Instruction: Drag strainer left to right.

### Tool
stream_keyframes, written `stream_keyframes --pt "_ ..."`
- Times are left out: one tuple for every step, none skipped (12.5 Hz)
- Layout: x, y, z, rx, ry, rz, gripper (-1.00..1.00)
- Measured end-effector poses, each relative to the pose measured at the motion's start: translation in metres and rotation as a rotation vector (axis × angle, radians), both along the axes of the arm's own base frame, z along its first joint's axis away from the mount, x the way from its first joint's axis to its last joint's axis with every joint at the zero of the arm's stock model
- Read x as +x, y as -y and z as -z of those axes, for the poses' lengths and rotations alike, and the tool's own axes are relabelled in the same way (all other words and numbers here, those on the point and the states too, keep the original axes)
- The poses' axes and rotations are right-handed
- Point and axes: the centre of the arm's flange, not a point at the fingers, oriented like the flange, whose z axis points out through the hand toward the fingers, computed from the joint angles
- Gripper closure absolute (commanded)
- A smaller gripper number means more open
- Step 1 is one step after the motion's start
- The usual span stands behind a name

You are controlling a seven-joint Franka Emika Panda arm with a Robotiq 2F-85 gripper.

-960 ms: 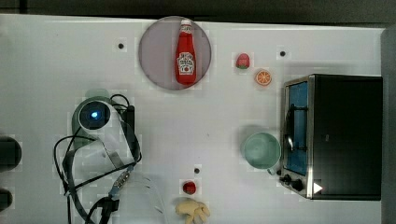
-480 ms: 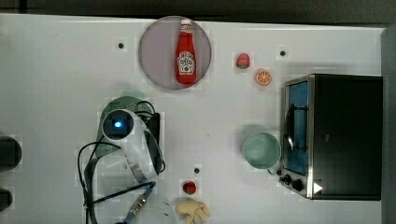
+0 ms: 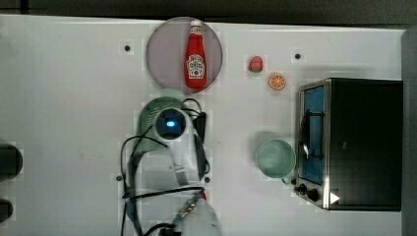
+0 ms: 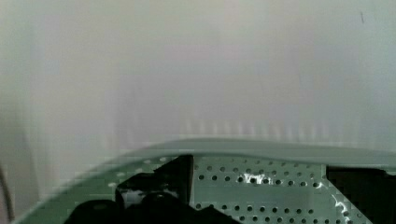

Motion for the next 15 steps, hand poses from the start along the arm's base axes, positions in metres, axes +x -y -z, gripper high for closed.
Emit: stream_keyframes --pt "-0.001 0.023 0.003 -0.004 -0.01 0.022 -1.0" --pt "0.003 0.044 0.001 -0.011 -0.003 0.028 -1.0" --pt "0.005 0.058 -0.002 -0.014 0.005 0.028 -1.0" --pt "0.006 0.07 -0.004 -0.018 0.01 0.02 -1.0" --pt "0.006 0.081 -0.004 -0.026 0.004 -0.002 -1.0" --pt "0.006 0.09 -0.004 -0.032 0.002 -0.002 -1.0" --pt "0.005 0.101 -0.003 -0.037 0.003 0.004 -1.0" --pt "0.002 0.112 -0.002 -0.044 -0.002 0.003 -1.0" --pt "0.0 0.122 0.0 -0.045 -0.006 0.008 -1.0" --pt "-0.001 0.13 0.001 -0.046 -0.013 -0.002 -1.0" --pt "-0.001 0.137 0.0 -0.051 -0.006 -0.018 -1.0" --pt "0.001 0.141 -0.002 -0.05 0.007 -0.029 -1.0" --pt "0.001 0.145 -0.005 -0.056 0.006 -0.055 -1.0" --pt "0.001 0.152 -0.007 -0.07 0.01 -0.097 -1.0" --pt "0.002 0.16 -0.009 -0.073 0.019 -0.091 -1.0"
